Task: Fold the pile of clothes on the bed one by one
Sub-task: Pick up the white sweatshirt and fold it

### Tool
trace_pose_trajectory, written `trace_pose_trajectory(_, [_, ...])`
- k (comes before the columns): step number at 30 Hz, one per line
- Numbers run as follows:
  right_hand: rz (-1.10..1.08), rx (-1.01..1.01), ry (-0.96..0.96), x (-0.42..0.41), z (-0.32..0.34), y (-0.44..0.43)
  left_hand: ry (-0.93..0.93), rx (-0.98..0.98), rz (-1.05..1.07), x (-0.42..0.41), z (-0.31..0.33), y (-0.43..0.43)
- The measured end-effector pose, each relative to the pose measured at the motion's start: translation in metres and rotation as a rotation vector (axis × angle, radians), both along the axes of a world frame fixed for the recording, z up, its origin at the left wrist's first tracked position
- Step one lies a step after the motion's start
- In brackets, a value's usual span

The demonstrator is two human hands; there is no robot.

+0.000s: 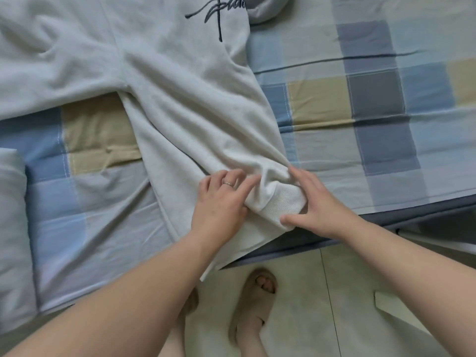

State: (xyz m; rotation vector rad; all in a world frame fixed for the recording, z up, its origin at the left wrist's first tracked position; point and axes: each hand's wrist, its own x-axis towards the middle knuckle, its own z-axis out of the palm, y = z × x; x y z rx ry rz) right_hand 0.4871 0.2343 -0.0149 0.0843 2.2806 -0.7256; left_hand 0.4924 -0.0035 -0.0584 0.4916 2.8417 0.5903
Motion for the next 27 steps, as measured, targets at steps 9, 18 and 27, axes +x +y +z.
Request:
trace_pose_trajectory(9, [0.393,0.164,0.707,0.035,0.005,-0.015,0.108,-0.073,0.231,0.040,0.038,-0.032])
trace_pose_trajectory(18, [0.639,-0.151,0.548,0.086,0.004,-0.081,-0.668,0.721,1.195,0.084,0.046,-0.053])
trace_pose_trajectory(27, [0.582,-0.231,0.496,0.083,0.014,-0.070,-1.230,1.325,1.248,0.063,0.058,-0.039])
